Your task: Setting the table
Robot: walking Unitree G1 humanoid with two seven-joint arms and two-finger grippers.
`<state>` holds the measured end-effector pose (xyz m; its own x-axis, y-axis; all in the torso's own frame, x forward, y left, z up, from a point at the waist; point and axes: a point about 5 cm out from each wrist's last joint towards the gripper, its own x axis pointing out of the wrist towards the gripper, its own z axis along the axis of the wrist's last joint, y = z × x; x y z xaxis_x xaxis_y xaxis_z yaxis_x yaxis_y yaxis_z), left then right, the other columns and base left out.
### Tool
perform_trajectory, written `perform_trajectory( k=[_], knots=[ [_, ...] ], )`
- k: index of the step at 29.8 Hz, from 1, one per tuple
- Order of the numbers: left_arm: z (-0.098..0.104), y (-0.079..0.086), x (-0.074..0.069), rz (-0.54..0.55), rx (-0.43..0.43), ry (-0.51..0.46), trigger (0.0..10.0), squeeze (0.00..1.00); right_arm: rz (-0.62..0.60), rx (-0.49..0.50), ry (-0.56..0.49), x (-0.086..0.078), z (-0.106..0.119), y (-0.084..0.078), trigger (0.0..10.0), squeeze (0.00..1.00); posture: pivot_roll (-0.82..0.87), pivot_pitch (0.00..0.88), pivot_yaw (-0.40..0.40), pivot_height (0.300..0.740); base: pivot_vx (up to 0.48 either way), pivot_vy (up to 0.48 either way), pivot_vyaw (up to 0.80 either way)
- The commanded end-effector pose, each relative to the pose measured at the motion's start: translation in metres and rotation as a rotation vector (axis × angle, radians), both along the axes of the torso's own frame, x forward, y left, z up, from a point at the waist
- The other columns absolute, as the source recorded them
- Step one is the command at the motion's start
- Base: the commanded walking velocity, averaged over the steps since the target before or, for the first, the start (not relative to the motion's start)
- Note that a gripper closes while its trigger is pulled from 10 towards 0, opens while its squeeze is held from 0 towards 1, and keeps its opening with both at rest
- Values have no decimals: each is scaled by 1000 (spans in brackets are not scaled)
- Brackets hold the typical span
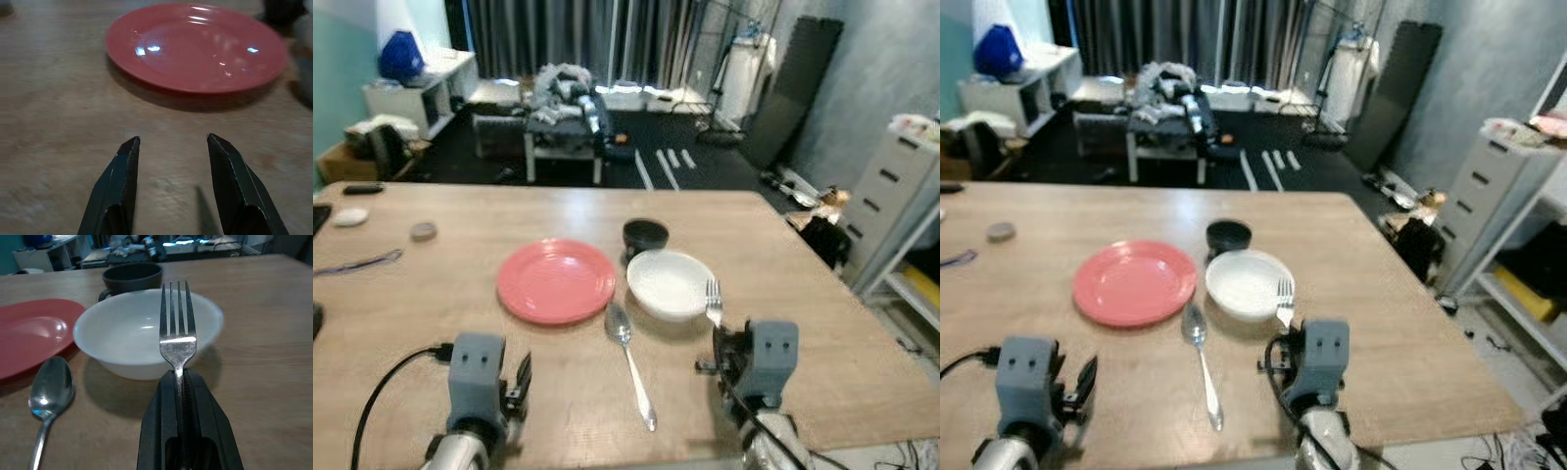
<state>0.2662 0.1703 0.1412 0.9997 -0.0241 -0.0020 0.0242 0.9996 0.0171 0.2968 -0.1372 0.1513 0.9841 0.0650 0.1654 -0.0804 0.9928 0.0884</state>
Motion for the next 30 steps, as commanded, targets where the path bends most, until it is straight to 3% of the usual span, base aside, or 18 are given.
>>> perform_trajectory(
  k=[1,10,18,23,25,27,30],
  knots=[
    [-5,0,-4,-1,-11,22,10000,0,-1,-4,8,-2,-3,-2,10000,0,69,103,48,740,0,0,0],
    [-6,0,-6,-9,-9,28,10000,0,28,-44,6,-5,-2,-8,10000,0,67,109,52,740,0,0,0],
    [-7,0,-7,-16,-5,36,10000,0,91,-161,24,-7,0,-16,10000,0,62,119,47,740,0,0,0],
    [-8,-1,-9,-18,-5,42,10000,0,192,-193,100,-4,3,-11,10000,0,66,127,37,740,0,0,0],
    [-9,-1,-11,-15,-6,45,10000,0,259,-206,201,-4,-5,-8,10000,0,70,134,29,740,0,0,0],
    [-10,-1,-13,-9,-6,48,10000,0,275,-155,281,-6,-13,-6,10000,0,71,136,25,740,0,0,0],
    [-10,-1,-14,-7,-6,49,10000,0,269,-84,317,-5,-18,-2,10000,0,76,140,22,740,0,0,0]
  ],
)
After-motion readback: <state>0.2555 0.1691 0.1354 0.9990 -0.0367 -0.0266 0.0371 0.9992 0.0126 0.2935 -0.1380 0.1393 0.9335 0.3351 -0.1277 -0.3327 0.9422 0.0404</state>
